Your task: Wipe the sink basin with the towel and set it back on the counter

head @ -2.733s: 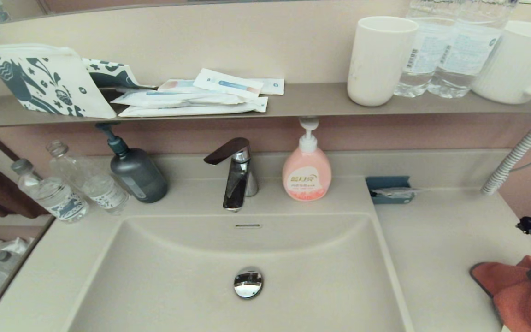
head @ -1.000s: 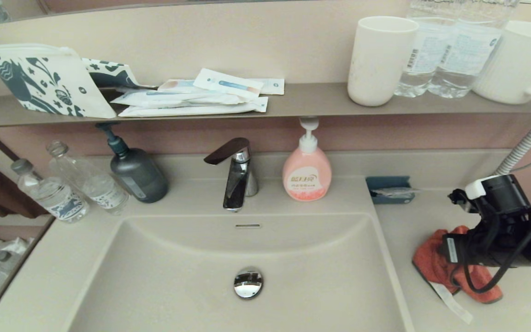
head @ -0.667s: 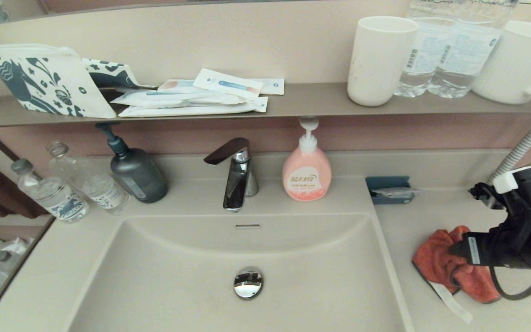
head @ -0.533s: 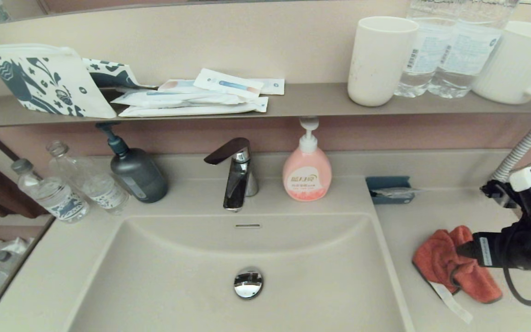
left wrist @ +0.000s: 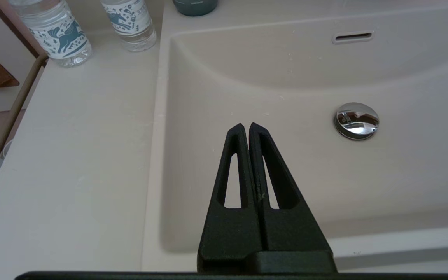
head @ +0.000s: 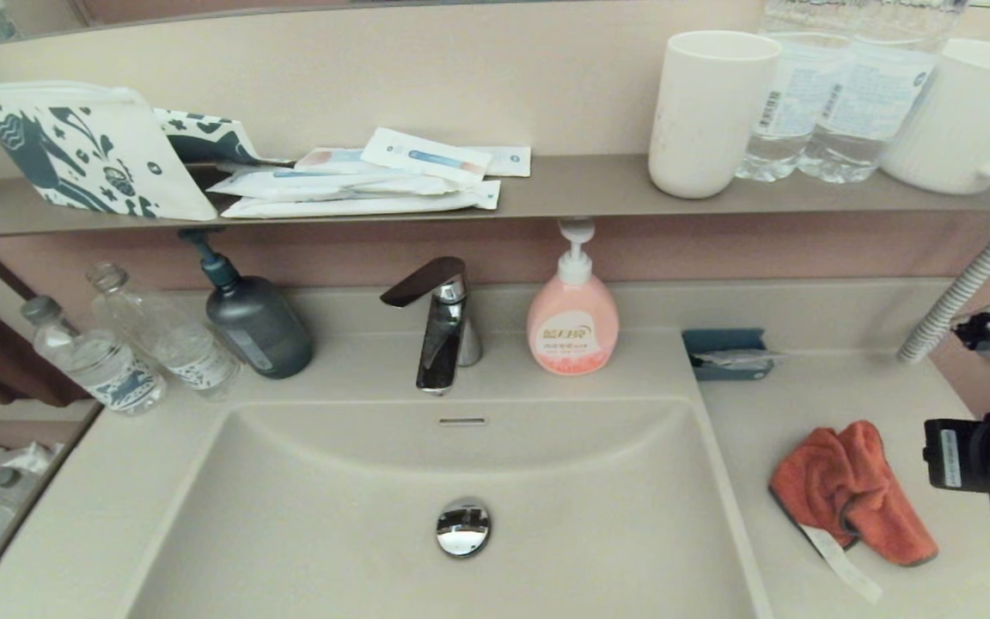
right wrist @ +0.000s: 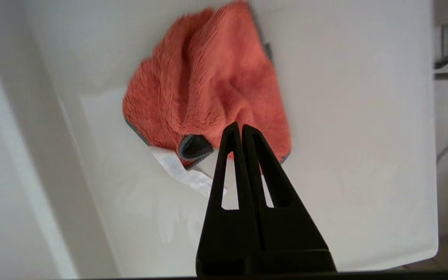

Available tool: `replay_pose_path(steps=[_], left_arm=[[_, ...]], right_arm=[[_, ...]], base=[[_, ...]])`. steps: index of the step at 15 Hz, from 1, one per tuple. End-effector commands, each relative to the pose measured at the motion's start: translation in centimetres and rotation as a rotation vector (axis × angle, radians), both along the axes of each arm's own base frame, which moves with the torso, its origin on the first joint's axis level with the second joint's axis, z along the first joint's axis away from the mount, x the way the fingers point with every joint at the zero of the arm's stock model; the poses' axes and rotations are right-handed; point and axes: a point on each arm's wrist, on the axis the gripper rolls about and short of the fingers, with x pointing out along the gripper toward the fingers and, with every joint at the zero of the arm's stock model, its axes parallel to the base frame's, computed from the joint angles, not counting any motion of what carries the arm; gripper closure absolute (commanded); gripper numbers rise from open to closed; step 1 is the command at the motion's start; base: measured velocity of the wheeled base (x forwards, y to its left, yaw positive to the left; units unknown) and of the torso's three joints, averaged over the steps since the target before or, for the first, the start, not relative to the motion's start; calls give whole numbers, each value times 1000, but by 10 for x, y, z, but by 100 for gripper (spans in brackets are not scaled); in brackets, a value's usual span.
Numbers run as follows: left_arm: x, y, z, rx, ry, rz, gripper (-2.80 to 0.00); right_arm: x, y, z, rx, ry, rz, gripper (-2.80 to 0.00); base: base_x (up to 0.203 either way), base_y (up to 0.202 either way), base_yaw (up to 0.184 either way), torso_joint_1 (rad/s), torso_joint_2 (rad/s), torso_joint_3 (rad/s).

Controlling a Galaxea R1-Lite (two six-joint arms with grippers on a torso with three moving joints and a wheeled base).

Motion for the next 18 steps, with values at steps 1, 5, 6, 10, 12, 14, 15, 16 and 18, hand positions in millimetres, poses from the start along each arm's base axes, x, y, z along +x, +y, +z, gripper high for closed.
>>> replay_pose_path(steps=[1, 5, 6, 10, 12, 14, 15, 16, 18], left_arm=[[0, 0, 0, 1, 1, 0, 0], [0, 0, 0, 1, 1, 0, 0], [0, 0, 0, 0, 1, 1, 0], [0, 0, 0, 0, 1, 0, 0], [0, 0, 0, 2, 1, 1, 0], [0, 0, 0, 1, 1, 0, 0], [0, 0, 0, 0, 1, -1, 0], [0, 0, 0, 0, 1, -1, 0], [0, 0, 0, 0, 1, -1, 0]], right_arm=[[-17, -4, 14, 18, -70, -10, 0], [-75, -8, 32, 82, -179, 58, 0], [-95, -10, 35, 88, -207, 64, 0], [-181, -22, 37, 58, -346, 7, 0], [-215, -29, 31, 4, -432, -90, 0], [-242, -34, 23, -73, -506, -199, 0], [-252, -34, 19, -100, -535, -242, 0], [-262, -35, 14, -122, -560, -267, 0], [-277, -34, 3, -178, -598, -291, 0]], base=[[0, 0, 0, 0, 0, 0], [0, 0, 0, 0, 0, 0], [0, 0, 0, 0, 0, 0], [0, 0, 0, 0, 0, 0], [0, 0, 0, 0, 0, 0], [0, 0, 0, 0, 0, 0], [0, 0, 0, 0, 0, 0], [0, 0, 0, 0, 0, 0], [0, 0, 0, 0, 0, 0]])
